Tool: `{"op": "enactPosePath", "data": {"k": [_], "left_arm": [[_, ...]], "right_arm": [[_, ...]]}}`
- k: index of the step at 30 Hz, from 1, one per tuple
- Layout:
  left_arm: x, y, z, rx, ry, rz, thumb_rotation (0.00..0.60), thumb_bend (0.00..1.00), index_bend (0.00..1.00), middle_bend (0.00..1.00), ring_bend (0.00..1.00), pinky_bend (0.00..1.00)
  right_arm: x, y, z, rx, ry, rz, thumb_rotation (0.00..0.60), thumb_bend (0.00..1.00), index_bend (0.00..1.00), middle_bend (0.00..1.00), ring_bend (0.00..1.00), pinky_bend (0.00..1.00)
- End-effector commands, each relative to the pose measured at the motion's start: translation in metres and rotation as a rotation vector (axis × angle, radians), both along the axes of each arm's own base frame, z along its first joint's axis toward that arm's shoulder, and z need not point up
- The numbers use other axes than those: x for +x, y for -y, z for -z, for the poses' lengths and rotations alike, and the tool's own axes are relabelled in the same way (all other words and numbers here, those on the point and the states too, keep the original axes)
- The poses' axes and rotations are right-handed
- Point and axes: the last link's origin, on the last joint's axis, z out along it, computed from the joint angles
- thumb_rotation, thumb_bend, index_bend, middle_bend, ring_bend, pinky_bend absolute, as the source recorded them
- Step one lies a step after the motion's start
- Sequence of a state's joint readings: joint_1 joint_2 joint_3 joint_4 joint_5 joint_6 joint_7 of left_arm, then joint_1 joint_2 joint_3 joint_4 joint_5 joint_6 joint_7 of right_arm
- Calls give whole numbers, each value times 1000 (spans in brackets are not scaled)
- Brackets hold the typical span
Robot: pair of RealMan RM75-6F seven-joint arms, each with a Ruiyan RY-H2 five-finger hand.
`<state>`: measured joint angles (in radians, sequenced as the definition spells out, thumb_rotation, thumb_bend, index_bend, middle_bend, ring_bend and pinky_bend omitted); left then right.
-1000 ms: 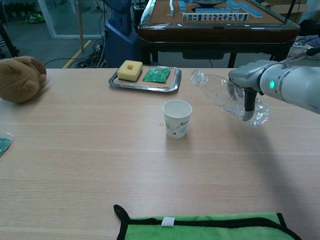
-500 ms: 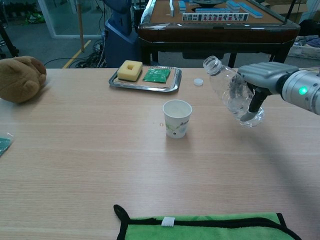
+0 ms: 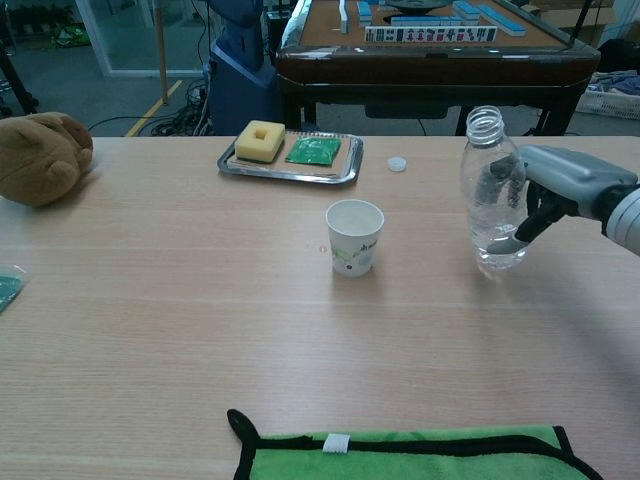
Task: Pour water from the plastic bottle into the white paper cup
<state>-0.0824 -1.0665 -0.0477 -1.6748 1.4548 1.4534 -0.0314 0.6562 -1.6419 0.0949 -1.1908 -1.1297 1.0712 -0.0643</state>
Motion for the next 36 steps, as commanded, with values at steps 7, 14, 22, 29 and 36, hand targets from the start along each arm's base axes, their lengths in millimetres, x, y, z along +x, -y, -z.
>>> {"op": "enactPosePath", "data": {"k": [7,14,22,29,36], "left_arm": [[-1,0,0,-1,2,-4,600,68,380,192,272,494],[-1,0,0,-1,4,-4,600,69,380,192,272,494],[-2,0,0,-1,5,-7,600,68,380,192,272,494],[-2,1,0,-2,2,-7,600,69,380,192,272,493],[-2,1,0,-3,2,-11,600,68,380,192,272,494]], "right_arm": [[-17,-9,24,-63,180,10,600,244,637,637,514,512],[-29,-10,31,-98,302,84,600,245,636,636,510,512],[-39,-11,36,-89,329,117,600,167,636,583,475,512],[-43,-11,31,-31,312,132,600,0,501,440,336,469],[-45,-11,22,7,274,138,600,0,313,274,175,358]]}}
